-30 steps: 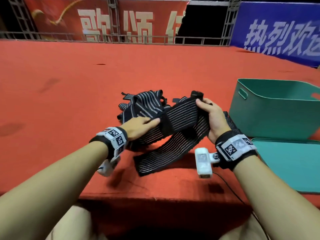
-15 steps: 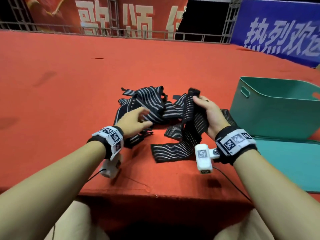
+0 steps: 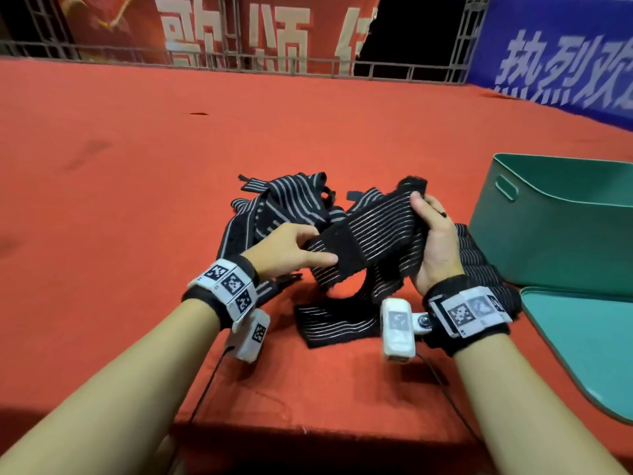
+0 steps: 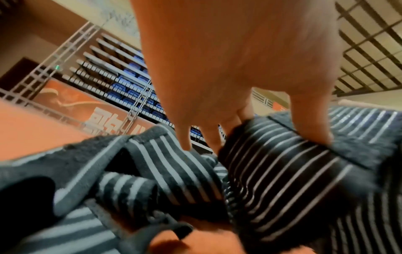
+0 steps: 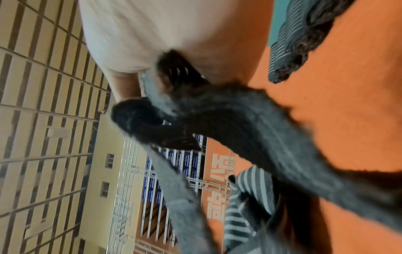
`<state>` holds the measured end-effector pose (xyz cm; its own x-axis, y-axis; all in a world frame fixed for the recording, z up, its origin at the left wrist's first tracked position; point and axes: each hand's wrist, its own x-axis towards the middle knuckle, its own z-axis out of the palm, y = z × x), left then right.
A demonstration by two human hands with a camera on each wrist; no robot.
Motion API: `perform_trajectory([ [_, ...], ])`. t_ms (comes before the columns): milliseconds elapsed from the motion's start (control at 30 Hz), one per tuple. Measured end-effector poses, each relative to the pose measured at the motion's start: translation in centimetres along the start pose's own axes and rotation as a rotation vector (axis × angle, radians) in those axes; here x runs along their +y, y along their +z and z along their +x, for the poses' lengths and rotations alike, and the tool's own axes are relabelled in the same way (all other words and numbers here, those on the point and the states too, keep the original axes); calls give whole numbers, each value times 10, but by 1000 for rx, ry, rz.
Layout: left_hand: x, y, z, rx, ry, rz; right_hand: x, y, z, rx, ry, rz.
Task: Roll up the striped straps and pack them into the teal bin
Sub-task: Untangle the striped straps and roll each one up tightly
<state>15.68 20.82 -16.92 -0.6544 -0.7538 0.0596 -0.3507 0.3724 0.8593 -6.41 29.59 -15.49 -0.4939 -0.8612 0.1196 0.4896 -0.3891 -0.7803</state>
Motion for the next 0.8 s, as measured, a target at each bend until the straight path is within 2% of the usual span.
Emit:
perform_trajectory([
  [67, -4, -7, 0, -87, -44, 48, 1, -14, 8, 61, -27, 51],
  [100, -7, -10, 0, -82, -65, 43, 1, -20, 10, 85, -26, 76],
  [167, -13, -14, 1, 39, -96, 24, 3, -29, 15, 114, -31, 62],
  [267, -17, -20, -2, 208, -140, 37, 6, -35, 21, 147, -95, -179],
  [333, -21, -24, -6, 294, -182, -108, 7, -33, 22, 126, -143, -371],
  [433, -25, -28, -16, 344, -250, -484, 10, -28, 22, 106, -208, -572],
  [500, -23, -27, -18, 351, -232, -652, 13, -26, 20, 135, -248, -658],
  [567, -20, -26, -17, 369, -181, -706, 15, -25, 14, 160, -284, -715],
  [700, -13, -16, -13, 336, -71, -548, 14, -19, 4, 169, -250, -712],
  [800, -10, -10, -11, 357, 65, -270, 16, -5, -3, 11, -120, -577],
])
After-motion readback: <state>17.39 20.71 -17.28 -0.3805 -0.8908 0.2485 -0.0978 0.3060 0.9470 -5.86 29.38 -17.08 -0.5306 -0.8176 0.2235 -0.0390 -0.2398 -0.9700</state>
